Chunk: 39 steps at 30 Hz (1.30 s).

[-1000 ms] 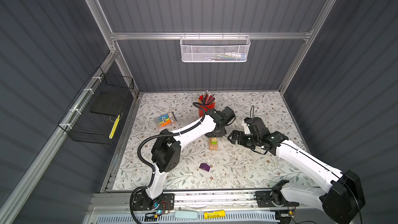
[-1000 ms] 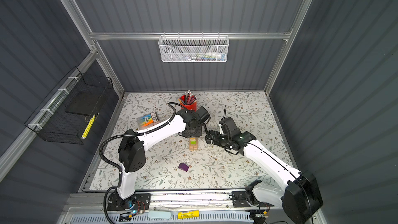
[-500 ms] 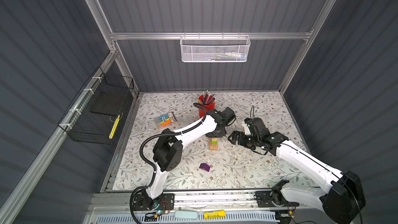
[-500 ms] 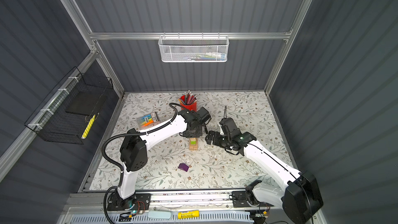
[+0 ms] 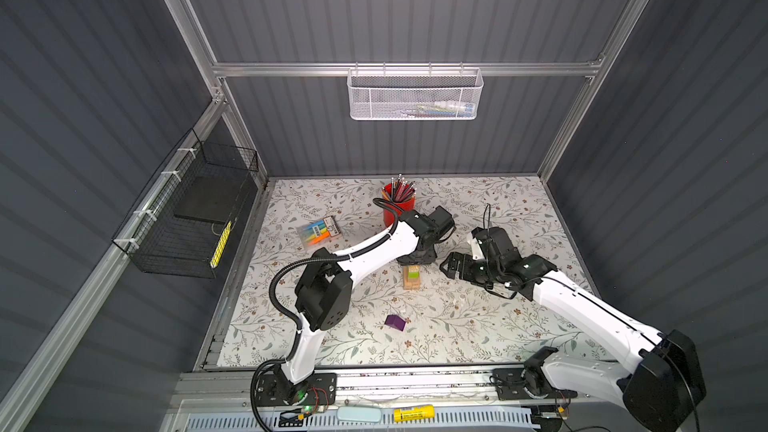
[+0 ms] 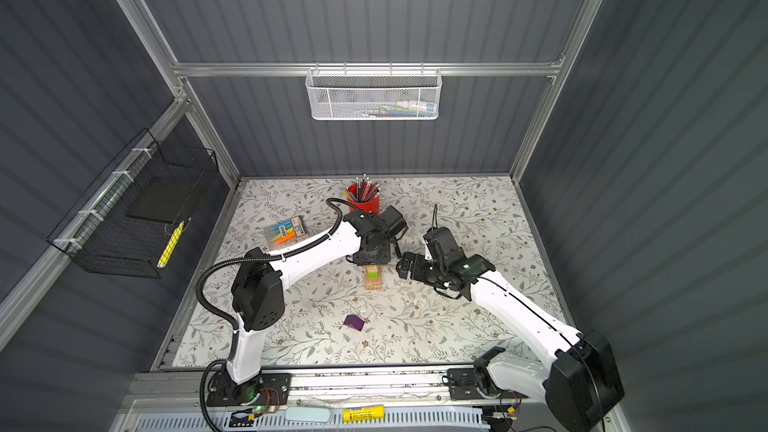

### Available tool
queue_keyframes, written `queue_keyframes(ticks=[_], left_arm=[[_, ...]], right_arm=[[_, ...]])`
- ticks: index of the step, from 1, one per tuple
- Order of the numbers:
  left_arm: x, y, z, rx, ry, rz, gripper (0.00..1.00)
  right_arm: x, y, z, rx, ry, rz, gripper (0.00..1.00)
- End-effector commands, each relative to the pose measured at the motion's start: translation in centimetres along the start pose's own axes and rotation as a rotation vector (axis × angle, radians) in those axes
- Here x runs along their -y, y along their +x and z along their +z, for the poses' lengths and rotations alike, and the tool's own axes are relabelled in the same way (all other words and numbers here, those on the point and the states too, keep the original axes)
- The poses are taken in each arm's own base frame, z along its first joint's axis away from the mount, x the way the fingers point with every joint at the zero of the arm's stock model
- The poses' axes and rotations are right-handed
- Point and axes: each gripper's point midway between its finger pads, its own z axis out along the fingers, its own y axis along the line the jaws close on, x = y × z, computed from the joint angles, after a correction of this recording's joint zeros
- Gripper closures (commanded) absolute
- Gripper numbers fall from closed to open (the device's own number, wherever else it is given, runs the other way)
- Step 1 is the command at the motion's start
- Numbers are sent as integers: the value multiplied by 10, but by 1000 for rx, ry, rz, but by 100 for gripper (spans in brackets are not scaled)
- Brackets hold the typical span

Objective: Build the wood block tower
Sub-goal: 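Lower the printed block onto the stack top with the left gripper, then open and raise the left gripper while the right gripper moves toward the purple block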

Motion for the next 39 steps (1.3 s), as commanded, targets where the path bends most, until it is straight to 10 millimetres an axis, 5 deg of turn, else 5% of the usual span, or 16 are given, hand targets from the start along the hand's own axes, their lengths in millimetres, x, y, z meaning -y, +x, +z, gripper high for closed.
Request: queue_keyframes(ticks=[1, 12, 24, 28, 39], left_arm=[[-3, -10, -19, 37, 11, -4, 49], [-24, -31, -88, 197, 68, 13, 36], [-106, -10, -145, 391, 142, -10, 24], [-136, 12, -140, 412, 129, -16, 21], [-201, 58, -132, 425, 65, -132, 6]], right_arm=[[-1, -1, -7, 6, -1, -8, 1], [-16, -7, -30, 48, -33, -110, 1], [-59, 31, -40, 17, -18, -416, 1], [-79, 53, -33, -7, -40, -517, 1], [-115, 119, 30, -177, 11, -742, 1]])
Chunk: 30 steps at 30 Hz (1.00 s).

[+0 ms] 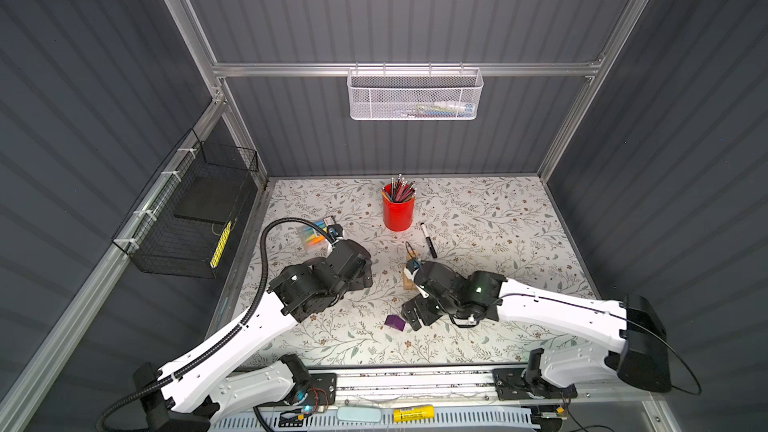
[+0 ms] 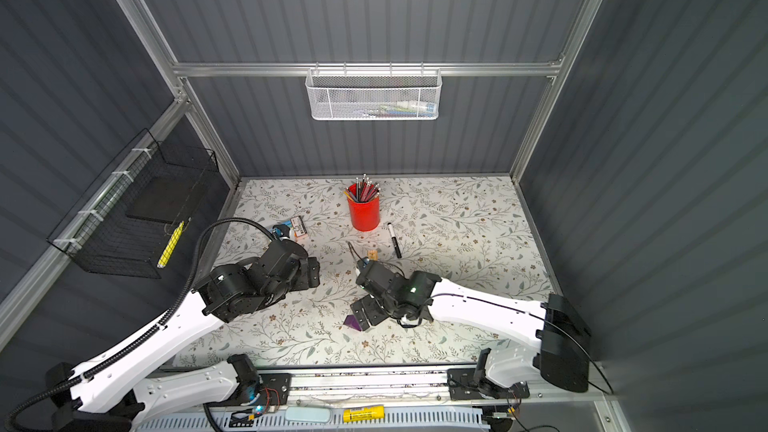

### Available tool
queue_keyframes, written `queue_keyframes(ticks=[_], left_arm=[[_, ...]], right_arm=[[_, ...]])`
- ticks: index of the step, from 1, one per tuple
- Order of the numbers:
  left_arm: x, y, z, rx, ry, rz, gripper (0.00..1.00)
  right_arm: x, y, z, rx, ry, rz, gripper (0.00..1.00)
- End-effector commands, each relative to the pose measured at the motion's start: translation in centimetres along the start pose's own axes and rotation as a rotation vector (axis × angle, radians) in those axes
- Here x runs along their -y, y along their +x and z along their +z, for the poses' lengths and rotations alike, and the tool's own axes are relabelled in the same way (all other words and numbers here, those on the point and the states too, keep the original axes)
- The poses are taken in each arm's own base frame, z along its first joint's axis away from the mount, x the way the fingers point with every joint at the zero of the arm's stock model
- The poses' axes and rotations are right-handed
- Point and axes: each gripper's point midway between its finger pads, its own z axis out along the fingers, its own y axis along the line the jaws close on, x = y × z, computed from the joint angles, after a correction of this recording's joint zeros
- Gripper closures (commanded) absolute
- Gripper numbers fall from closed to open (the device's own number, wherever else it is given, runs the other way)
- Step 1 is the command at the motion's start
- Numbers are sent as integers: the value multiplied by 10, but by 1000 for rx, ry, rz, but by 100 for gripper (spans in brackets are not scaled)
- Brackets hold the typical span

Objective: Build the wood block tower
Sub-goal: 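Open and raise the left gripper while the right gripper moves toward the purple block, then lower the right gripper onto the purple block and close it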

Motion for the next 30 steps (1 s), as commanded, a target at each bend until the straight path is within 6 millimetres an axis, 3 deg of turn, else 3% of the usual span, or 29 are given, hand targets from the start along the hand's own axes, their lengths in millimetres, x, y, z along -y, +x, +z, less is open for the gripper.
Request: queue_keyframes(ticks=[1, 6, 11, 30], left_arm=[[-24, 9, -2, 7, -64, -48, 5], [-43, 20, -6, 9, -101, -86, 1], [-57, 27, -9, 14, -134, -123, 0], [-75, 36, -10, 28, -177, -182, 0]], right_arm=[[-14, -8, 12, 3, 7, -60, 2], [-22, 5, 44, -94, 27, -130, 5], [-21, 16, 64, -144, 34, -168, 15], [-29, 20, 111, -194, 25, -237, 30]])
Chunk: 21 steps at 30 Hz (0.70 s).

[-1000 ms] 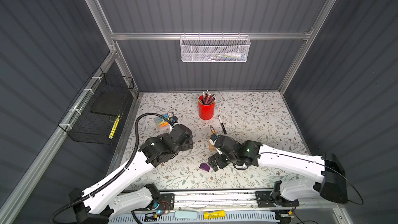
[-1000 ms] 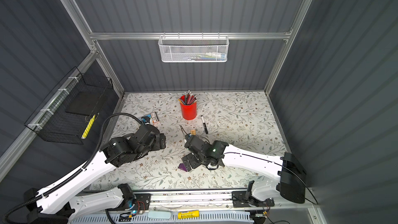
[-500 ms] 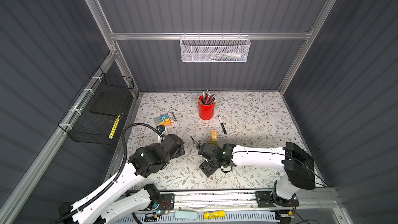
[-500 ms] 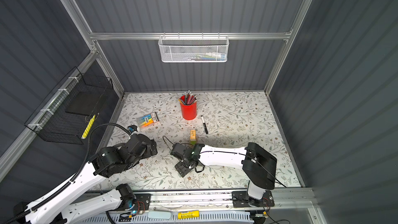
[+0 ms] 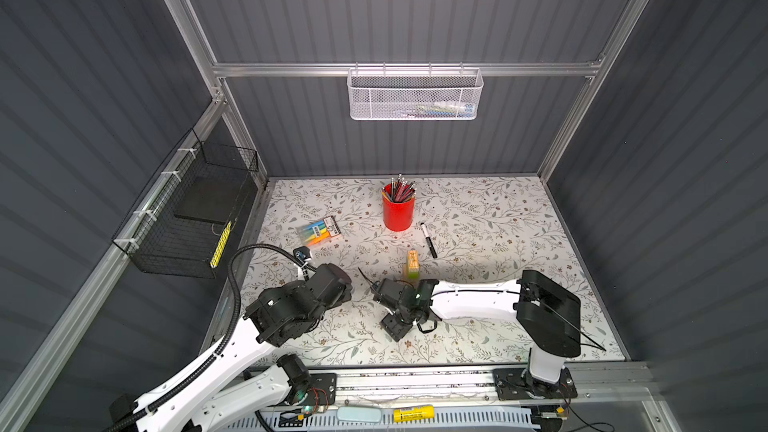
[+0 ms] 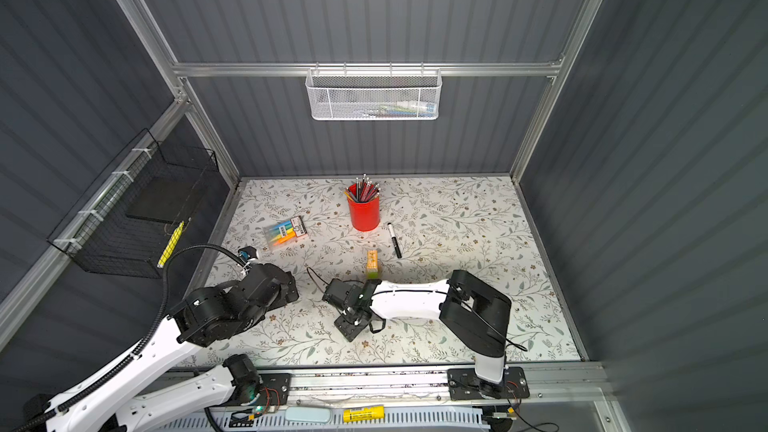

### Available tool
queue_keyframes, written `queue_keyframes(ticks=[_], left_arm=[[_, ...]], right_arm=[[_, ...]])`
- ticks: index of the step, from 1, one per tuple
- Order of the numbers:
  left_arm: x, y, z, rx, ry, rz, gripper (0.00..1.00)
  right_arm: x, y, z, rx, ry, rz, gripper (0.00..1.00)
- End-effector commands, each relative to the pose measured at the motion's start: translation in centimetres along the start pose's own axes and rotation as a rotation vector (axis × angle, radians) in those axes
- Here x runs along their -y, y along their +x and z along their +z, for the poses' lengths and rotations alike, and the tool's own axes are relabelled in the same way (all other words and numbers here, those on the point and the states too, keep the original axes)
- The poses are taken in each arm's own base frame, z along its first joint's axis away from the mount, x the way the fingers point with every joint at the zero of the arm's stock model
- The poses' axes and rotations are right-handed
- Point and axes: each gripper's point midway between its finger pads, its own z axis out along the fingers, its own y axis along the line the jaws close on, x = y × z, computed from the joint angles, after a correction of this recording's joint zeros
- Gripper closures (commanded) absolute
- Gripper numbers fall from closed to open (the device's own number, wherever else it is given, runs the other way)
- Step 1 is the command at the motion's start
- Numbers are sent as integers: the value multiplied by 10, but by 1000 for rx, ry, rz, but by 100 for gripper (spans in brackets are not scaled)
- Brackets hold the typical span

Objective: Build the wood block tower
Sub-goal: 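Lower the right gripper onto the purple block and close it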

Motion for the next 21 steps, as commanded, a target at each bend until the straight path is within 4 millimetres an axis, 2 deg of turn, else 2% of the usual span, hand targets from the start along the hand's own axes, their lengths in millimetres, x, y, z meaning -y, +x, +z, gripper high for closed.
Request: queue_keyframes(ticks=[1, 10, 18, 21], left_arm=[[-12, 1, 1, 10, -42, -11, 0], [-14, 0, 1, 16, -48, -16, 0], [-16, 0, 0, 21, -45, -23, 0], [-16, 0, -1, 23, -45, -22, 0]], right_arm=[[-7, -7, 2, 6, -20, -18, 31], [-23, 1, 4, -22, -18, -27, 42], [-13, 0, 8, -40, 61, 21, 54], [-10, 1, 11, -52, 80, 29, 55]])
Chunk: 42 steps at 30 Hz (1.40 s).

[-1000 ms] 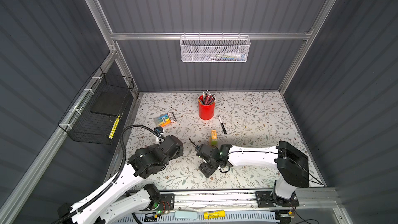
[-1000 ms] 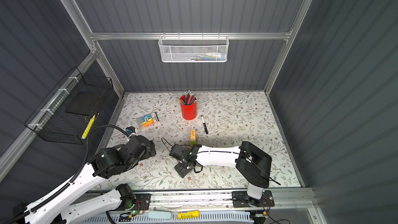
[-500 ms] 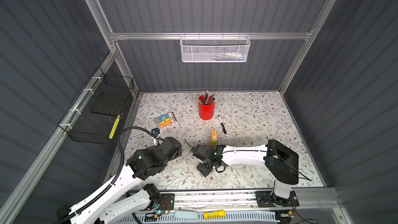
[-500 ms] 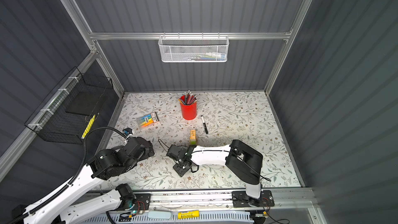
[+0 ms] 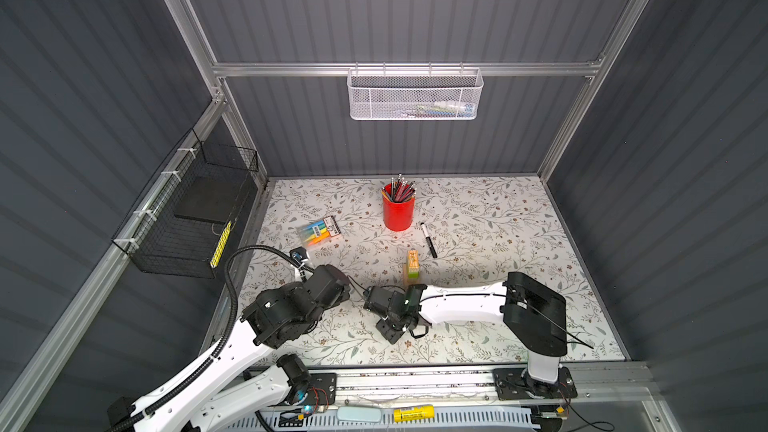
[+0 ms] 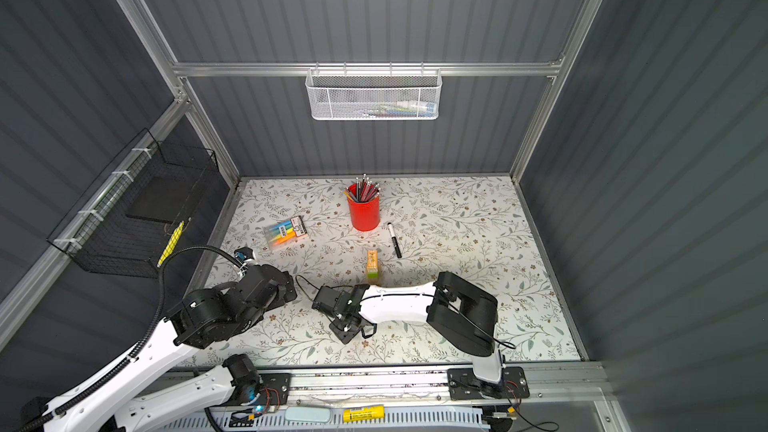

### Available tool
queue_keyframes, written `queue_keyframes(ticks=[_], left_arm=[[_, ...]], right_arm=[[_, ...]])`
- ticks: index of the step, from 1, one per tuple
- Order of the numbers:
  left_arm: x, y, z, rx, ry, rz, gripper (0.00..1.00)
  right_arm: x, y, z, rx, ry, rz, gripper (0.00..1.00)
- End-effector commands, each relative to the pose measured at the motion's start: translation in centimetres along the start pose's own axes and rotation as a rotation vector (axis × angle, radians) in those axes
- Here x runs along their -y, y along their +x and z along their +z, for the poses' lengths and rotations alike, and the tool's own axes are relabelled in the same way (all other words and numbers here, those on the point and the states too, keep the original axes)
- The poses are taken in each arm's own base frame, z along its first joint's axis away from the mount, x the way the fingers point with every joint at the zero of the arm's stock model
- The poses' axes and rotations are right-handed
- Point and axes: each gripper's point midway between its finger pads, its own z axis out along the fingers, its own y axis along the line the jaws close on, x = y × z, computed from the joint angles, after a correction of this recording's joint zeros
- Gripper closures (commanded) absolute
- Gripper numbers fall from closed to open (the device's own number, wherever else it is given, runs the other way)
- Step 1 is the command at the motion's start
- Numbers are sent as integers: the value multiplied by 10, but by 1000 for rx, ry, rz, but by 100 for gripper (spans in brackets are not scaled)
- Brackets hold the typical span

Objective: Build the wood block tower
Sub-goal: 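Lower the right gripper onto the purple block and close it, then lift the purple block with the right gripper and carry it over the stack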

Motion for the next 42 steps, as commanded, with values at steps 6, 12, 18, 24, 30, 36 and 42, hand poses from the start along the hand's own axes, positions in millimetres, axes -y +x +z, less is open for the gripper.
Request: queue_keyframes(ticks=[6, 12, 18, 24, 30, 36, 42], left_arm=[[-13, 2, 1, 7, -41, 0, 0], [-13, 1, 1, 12, -41, 1, 0], [-13, -4, -3, 25, -38, 1, 0], [-14, -16, -13, 62, -30, 1, 0], [-17, -26, -21, 98, -27, 9, 0], [-9, -28, -21, 107, 1, 32, 0], [13, -25, -9, 102, 60, 73, 0]], right_arm=[[9, 4, 5, -38, 61, 28, 59], [9, 3, 5, -35, 62, 32, 64], [5, -8, -17, 7, 38, 57, 72], [5, -28, -63, 100, 15, 158, 74], [25, -39, -105, 144, 61, 302, 74], [61, -48, -146, 197, 93, 467, 74], [103, -56, -169, 241, 164, 578, 74]])
